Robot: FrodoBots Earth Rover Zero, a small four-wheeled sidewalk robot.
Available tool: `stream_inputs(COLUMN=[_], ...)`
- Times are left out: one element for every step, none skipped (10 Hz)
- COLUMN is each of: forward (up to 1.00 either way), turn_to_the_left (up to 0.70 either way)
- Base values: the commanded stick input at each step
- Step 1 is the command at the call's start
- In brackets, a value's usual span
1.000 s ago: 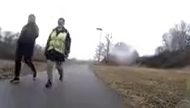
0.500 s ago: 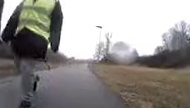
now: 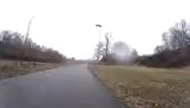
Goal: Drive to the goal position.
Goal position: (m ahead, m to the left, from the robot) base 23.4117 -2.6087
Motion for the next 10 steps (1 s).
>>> stream_inputs(forward=[0.70,0.70,0.70,0.70,0.70,0.70,0.70,0.70,0.70,0.70], turn_to_the_left=[0.00,0.00,0.00,0.00,0.00,0.00,0.00,0.00,0.00,0.00])
